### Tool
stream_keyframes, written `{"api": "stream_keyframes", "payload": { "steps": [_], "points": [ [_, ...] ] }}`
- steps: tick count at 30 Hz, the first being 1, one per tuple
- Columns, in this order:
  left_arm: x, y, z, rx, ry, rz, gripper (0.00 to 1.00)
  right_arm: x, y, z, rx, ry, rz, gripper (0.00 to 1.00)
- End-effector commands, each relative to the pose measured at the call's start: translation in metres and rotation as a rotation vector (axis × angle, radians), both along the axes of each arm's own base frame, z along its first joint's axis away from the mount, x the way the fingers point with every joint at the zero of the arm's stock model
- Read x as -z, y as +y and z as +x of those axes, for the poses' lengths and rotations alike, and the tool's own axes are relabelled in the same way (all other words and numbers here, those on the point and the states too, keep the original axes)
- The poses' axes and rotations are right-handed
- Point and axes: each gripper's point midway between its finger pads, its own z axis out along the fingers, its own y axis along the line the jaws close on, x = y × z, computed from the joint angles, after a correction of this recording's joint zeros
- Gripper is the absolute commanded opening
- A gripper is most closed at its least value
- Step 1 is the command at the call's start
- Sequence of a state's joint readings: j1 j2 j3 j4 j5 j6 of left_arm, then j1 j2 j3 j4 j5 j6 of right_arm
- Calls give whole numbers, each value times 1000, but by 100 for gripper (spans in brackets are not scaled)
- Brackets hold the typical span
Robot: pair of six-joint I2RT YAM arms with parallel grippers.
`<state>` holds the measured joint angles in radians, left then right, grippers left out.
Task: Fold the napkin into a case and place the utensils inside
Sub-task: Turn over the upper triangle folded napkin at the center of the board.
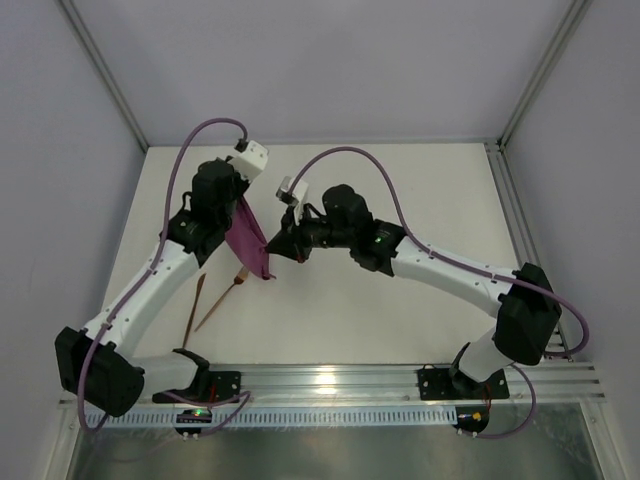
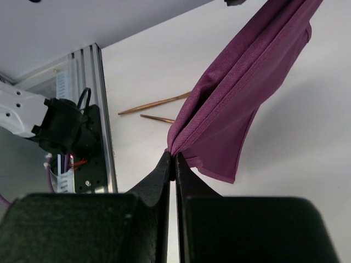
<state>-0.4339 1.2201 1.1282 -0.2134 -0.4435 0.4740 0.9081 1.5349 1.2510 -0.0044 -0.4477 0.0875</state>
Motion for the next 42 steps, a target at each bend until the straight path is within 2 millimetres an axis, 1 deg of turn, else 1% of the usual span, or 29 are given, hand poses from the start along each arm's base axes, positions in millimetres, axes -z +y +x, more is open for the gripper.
{"api": "stream_keyframes", "payload": {
  "steps": [1, 5, 7, 8, 10, 11, 12, 13, 14, 15, 16, 17, 18, 19, 21, 23, 25, 26, 27, 29, 30, 32, 33, 35, 37, 38, 39, 41, 42],
  "points": [
    [-28, -12, 19, 47, -79, -26, 0, -21, 15, -4, 1, 48, 127, 3],
    [-5, -27, 40, 80, -26, -14, 0, -23, 15, -6, 13, 79, 181, 3],
    [-7, -36, 48, 99, -24, -45, 0, -18, 14, -9, 11, 104, 182, 3],
    [1, -41, 54, 109, -3, -50, 0, -20, 14, -10, 14, 112, 197, 3],
    [-1, -52, 60, 140, 11, -81, 0, -6, 6, -9, 37, 145, 191, 3],
    [4, -57, 63, 153, 30, -87, 0, -13, 2, -10, 47, 161, 223, 3],
    [17, -62, 67, 163, 67, -89, 0, -9, -3, -9, 61, 175, 227, 3],
    [20, -67, 70, 176, 80, -93, 0, 8, -12, -7, 84, 203, 208, 3],
    [19, -72, 72, 188, 82, -98, 0, 8, -18, -8, 97, 219, 221, 3],
    [31, -80, 77, 202, 110, -95, 0, 13, -24, -5, 116, 233, 220, 3],
    [35, -85, 78, 212, 127, -98, 0, 30, -32, -6, 135, 268, 200, 3],
    [31, -93, 81, 232, 124, -107, 0, 25, -40, -1, 155, 287, 235, 3],
    [32, -102, 82, 247, 133, -107, 0, 39, -48, -1, 173, 317, 224, 3],
    [46, -110, 84, 255, 172, -100, 0, 40, -53, 1, 186, 324, 234, 3],
    [42, -131, 87, 288, 172, -97, 0, 44, -67, 7, 225, 341, 244, 3],
    [58, -146, 92, 299, 213, -73, 0, 44, -77, 13, 251, 341, 251, 3],
    [46, -163, 97, 315, 199, -103, 0, 37, -81, 17, 262, 301, 248, 3],
    [55, -164, 99, 293, 236, -118, 0, 41, -82, 17, 267, 306, 214, 3],
    [44, -164, 103, 282, 215, -128, 0, 27, -78, 20, 253, 280, 222, 3],
    [37, -162, 105, 264, 204, -130, 0, 25, -75, 24, 245, 261, 199, 3],
    [32, -159, 105, 259, 196, -132, 0, 13, -71, 26, 235, 243, 216, 3],
    [11, -150, 104, 245, 158, -146, 0, 12, -64, 31, 222, 241, 210, 3],
    [5, -141, 105, 231, 148, -149, 0, -3, -58, 34, 210, 217, 229, 3],
    [-11, -123, 103, 204, 119, -160, 0, -3, -44, 36, 186, 210, 210, 3],
    [-22, -108, 103, 181, 96, -164, 0, -25, -29, 37, 157, 183, 239, 3],
    [-22, -99, 102, 165, 93, -162, 0, -21, -21, 39, 146, 192, 231, 3],
    [-33, -81, 101, 135, 68, -171, 0, -36, -13, 40, 130, 174, 254, 3],
    [-40, -62, 100, 99, 51, -172, 0, -41, 5, 33, 89, 175, 257, 3],
    [-52, -44, 96, 71, 22, -176, 0, -45, 16, 35, 74, 179, 263, 3]
  ]
}}
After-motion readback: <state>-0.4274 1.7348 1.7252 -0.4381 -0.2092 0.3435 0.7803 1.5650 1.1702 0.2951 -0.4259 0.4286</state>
